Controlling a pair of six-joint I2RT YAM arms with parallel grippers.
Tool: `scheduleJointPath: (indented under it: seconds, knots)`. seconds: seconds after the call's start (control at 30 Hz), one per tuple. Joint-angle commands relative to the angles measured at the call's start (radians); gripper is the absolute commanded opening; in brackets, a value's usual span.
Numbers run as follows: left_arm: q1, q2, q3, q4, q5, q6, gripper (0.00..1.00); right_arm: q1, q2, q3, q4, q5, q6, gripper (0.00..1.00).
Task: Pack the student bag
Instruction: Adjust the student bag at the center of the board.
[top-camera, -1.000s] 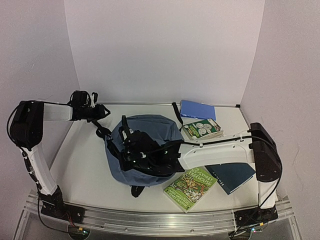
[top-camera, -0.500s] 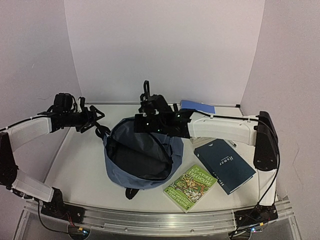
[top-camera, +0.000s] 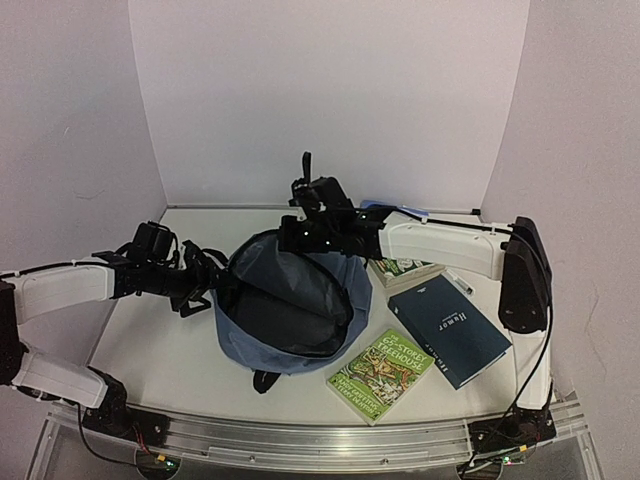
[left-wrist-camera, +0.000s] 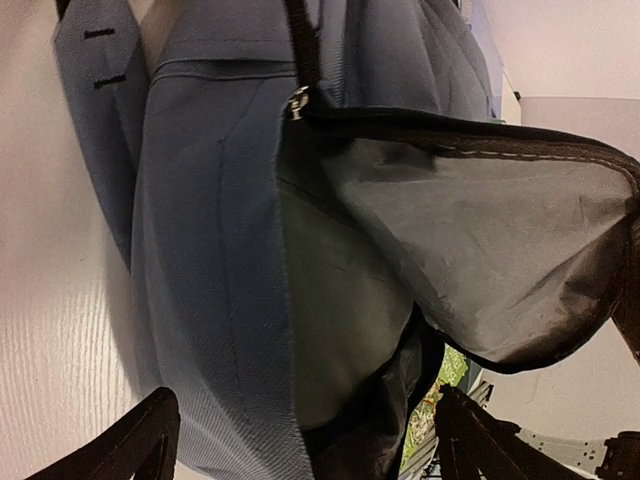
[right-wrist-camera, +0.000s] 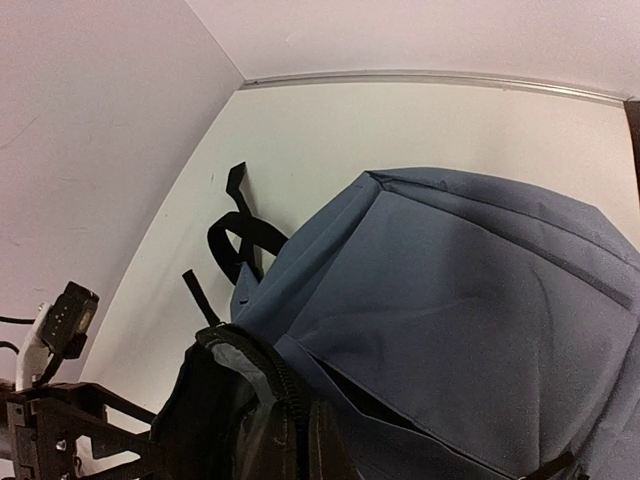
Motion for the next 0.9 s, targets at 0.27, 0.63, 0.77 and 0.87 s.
scheduleJointPath:
  seconds: [0.27,0.63,0.77,0.87]
  knots:
    - [-0.004,0.012,-0.059,-0.024,-0.053,0.023,0.16,-0.007,-0.045,0.034,-0.020,0.098,-0.001,0.00]
    - [0.148,-0.016,0.020,-0.143,0.021,0.170,0.00,-0.185,-0.178,-0.034,-0.123,0.219,0.006,0.00]
    - [0.191,0.018,0.095,-0.215,0.040,0.277,0.00,-0.249,-0.183,-0.044,-0.123,0.206,0.003,0.00]
    - [0.217,0.075,0.152,-0.248,0.059,0.347,0.00,-0.285,-0.170,-0.032,-0.123,0.169,-0.005,0.00]
